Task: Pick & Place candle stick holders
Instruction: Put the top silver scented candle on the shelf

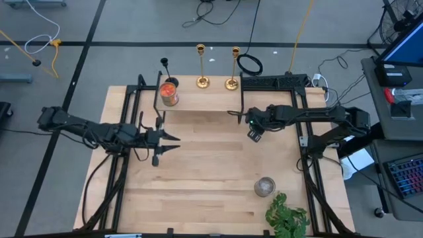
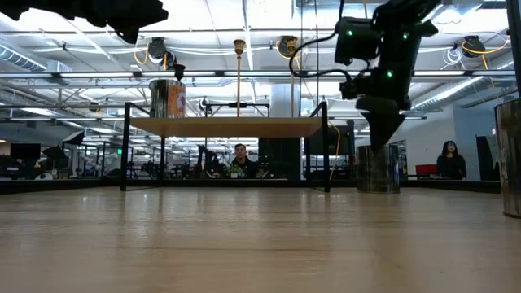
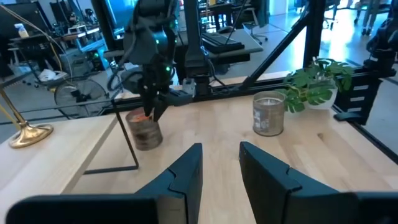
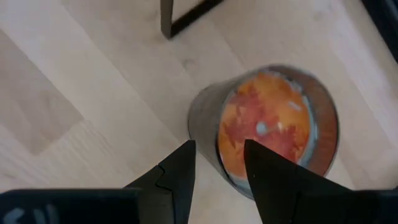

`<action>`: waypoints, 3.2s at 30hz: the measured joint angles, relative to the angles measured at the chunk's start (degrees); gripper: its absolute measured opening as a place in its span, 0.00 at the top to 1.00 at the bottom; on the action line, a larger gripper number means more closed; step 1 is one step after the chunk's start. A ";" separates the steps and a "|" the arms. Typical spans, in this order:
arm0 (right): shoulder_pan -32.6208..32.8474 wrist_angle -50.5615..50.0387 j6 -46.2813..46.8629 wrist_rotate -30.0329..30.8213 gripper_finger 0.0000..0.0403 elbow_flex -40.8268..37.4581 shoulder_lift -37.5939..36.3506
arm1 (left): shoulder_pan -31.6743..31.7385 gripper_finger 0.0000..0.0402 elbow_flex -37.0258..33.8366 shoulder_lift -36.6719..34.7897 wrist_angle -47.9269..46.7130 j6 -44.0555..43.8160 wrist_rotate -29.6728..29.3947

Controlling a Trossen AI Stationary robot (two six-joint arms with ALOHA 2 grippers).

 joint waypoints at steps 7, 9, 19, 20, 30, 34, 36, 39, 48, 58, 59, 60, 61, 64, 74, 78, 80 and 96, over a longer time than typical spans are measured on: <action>-0.13 6.10 -4.44 -0.12 0.69 -3.61 -0.04 | -1.22 0.72 0.00 -0.02 0.02 0.02 -1.15; 0.11 6.43 -4.89 0.01 0.74 -3.73 -0.04 | -1.22 0.72 0.00 0.00 -0.03 0.02 -1.15; 0.93 6.41 -5.83 -1.79 0.97 -3.67 -0.32 | -1.22 0.72 0.00 -0.02 -0.16 -0.39 -1.15; 1.37 6.27 -5.46 -2.95 0.98 -3.69 -0.74 | -1.22 0.72 0.00 -0.02 -0.19 -0.73 -1.15; 12.65 6.00 1.45 -9.01 0.99 -0.51 -4.94 | -1.17 0.72 0.00 -0.01 -0.21 -2.04 -1.15; 17.91 11.09 3.41 -10.84 1.00 1.53 -5.49 | -1.17 0.72 0.00 -0.01 -0.21 -2.12 -1.15; 20.36 18.30 2.47 -12.39 1.00 2.28 -5.42 | -1.17 0.72 0.00 0.01 -0.20 -2.12 -1.15; 23.03 31.55 -1.68 -15.34 1.00 2.30 -4.88 | -1.17 0.72 0.00 0.01 -0.16 -2.14 -1.15; 23.20 31.96 -15.51 -11.54 1.00 14.43 -1.48 | -1.17 0.72 0.00 -0.02 0.28 -2.86 -1.15; 11.94 20.18 -25.95 -11.82 1.00 33.11 10.08 | -1.17 0.72 0.00 -0.02 0.46 -2.99 -1.15; 10.54 20.74 -26.59 -11.77 1.00 33.59 11.01 | -1.17 0.72 0.00 0.01 0.36 -2.99 -1.15; 9.15 21.26 -27.07 -11.79 1.00 34.12 11.78 | -1.17 0.72 0.00 0.01 0.32 -2.99 -1.15; 7.78 21.41 -27.26 -11.84 1.00 34.47 12.52 | -1.17 0.72 0.00 -0.01 0.34 -2.99 -1.15; 3.79 22.64 -28.67 -11.98 1.00 35.77 14.84 | -1.17 0.72 0.00 0.01 0.28 -2.84 -1.15; -1.88 23.17 -30.21 -12.42 1.00 35.94 19.29 | -1.17 0.72 0.00 0.00 -0.19 -2.60 -1.15; -2.53 23.85 -30.33 -14.37 0.99 35.94 19.32 | -1.17 0.72 0.00 0.00 -0.19 -2.79 -1.15; -2.71 24.93 -30.34 -15.59 0.99 35.94 19.37 | -1.17 0.72 0.00 -0.02 -0.19 -2.69 -1.15; -5.64 30.74 -33.31 -23.93 0.92 35.94 19.28 | -1.19 0.72 0.00 -0.01 -0.16 -2.58 -1.15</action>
